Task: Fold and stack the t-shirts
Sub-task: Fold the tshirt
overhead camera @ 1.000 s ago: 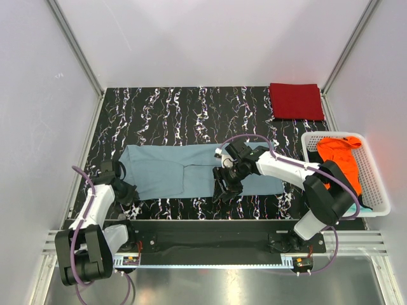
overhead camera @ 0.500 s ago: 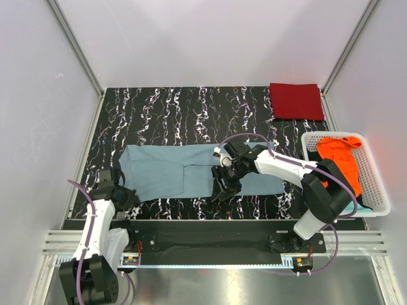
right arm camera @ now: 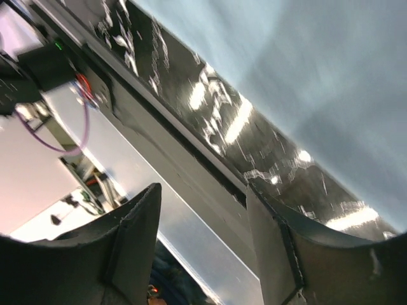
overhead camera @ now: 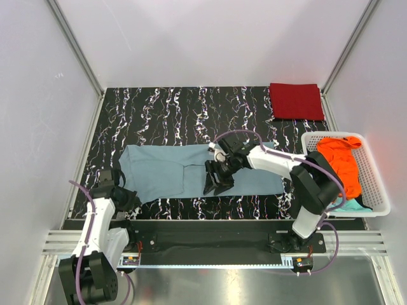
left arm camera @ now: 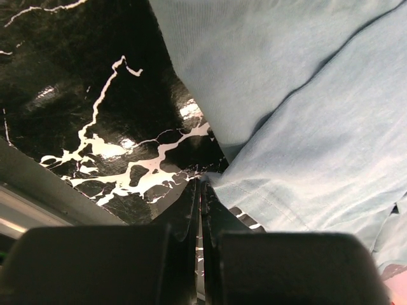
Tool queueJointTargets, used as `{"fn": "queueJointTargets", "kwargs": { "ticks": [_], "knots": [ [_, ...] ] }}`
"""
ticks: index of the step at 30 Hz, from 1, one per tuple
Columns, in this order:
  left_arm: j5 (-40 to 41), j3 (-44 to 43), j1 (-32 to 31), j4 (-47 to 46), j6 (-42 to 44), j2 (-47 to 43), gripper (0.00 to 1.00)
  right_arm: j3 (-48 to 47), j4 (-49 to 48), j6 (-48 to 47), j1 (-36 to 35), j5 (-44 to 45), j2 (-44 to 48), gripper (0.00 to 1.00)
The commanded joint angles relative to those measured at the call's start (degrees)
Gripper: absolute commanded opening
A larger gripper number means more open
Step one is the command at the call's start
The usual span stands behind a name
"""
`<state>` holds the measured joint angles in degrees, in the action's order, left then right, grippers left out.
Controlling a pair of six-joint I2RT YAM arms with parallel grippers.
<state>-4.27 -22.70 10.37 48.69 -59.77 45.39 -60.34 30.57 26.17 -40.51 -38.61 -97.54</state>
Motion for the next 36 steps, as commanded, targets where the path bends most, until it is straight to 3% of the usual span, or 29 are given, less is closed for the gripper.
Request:
{"fn": "queueJointTargets", "kwargs": {
  "ticks": [1,9,16,29,36],
  "knots": [
    [0.6,-2.2,-0.1,0.3,1.6,2.1,0.0,-5.7,-7.4,4.2,-1.2,-2.3,-4.1,0.63],
    [0.9,-5.3,-0.1,0.0,4.2,5.9,0.0,-12.8,-14.2,13.7,-4.7,-1.0,-13.6,0.6],
    [1.7,-6.2,-0.1,-0.2,5.5,5.5,0.0,-16.3,-15.4,18.2,-7.3,0.0,-19.5,0.44],
    [1.0,-5.0,-0.1,-0.6,5.6,5.1,0.0,-17.8,-16.4,19.3,-8.4,1.3,-23.8,0.42],
    [1.2,-4.8,-0.1,-0.5,5.6,4.8,0.0,-18.5,-16.8,19.9,-8.4,1.8,-25.3,0.37]
  ]
}}
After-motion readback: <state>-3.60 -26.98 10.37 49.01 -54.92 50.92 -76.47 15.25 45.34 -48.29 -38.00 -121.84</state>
